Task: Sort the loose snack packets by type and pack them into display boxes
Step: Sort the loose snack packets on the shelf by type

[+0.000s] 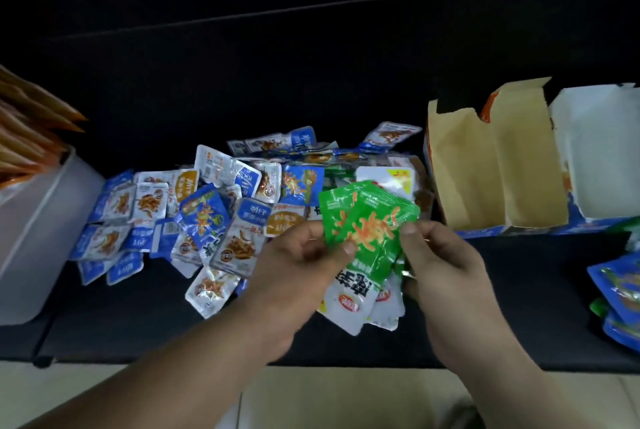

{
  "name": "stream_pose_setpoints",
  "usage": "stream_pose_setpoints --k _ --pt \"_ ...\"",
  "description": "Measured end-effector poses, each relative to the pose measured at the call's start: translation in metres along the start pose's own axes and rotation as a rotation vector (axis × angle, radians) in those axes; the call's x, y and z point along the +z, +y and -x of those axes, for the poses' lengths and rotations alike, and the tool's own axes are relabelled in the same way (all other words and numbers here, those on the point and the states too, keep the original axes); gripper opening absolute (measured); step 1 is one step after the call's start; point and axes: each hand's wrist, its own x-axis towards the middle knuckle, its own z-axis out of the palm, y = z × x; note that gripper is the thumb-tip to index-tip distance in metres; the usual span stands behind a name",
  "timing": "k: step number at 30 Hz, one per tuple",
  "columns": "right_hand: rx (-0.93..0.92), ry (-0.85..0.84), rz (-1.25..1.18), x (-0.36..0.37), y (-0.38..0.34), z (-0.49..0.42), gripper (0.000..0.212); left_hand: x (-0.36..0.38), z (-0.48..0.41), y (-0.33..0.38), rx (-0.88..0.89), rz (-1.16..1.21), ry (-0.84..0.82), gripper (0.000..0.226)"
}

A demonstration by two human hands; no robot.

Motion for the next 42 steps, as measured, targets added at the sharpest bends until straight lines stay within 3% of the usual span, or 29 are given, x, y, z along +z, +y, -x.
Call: stream_pose_setpoints --k 4,7,11,15,18,21,25,27,30,34,36,40,42 --pt "-0.024 -0.131 0.114 0.0 -0.003 0.011 0.021 0.018 -0.003 -0.008 0.138 -0.288 0.108 0.009" --pt "-0.018 -0.09 0.183 -0.009 -0.001 0.011 0.028 0.029 -0.006 -0.004 0.233 -0.588 0.084 0.037" --pt "0.033 -0.115 0.222 -0.04 -0.013 0.009 0.024 0.051 0.002 0.008 0.066 -0.42 -0.213 0.044" --pt "0.106 -0.089 0.322 -0.084 -0.016 0.017 0.025 0.092 0.005 0.003 0.141 -0.447 -0.289 0.063" --pt "0.104 0.025 0.287 -0.124 -0.02 0.019 0.025 0.133 0.002 -0.003 0.182 -0.428 -0.289 0.067" --pt "0.078 0.276 0.205 -0.162 -0.025 0.02 0.026 0.174 -0.005 -0.008 0.18 -0.406 -0.307 0.066" --pt "-0.009 0.675 0.301 -0.204 -0.026 0.02 0.062 0.203 0.002 -0.017 0.129 -0.454 -0.367 0.062" --pt "-0.084 0.802 0.357 -0.222 -0.025 0.013 0.064 0.206 0.005 -0.02 0.128 -0.479 -0.356 0.061" --pt "-0.081 0.884 0.46 -0.234 -0.014 -0.005 0.059 0.2 0.005 -0.022 0.123 -0.502 -0.303 0.059" --pt "0.037 0.929 0.82 -0.237 0.006 -0.023 0.073 0.186 0.005 -0.018 0.128 -0.556 -0.26 0.055" --pt "0.066 0.911 0.974 -0.235 0.008 -0.028 0.069 0.178 0.0 -0.018 0.124 -0.556 -0.232 0.054" --pt "-0.034 0.896 1.025 -0.231 0.016 -0.026 0.06 0.158 -0.007 -0.021 0.108 -0.559 -0.216 0.048" --pt "-0.173 0.908 1.054 -0.225 0.022 -0.02 0.05 0.145 -0.007 -0.023 0.121 -0.575 -0.208 0.042"
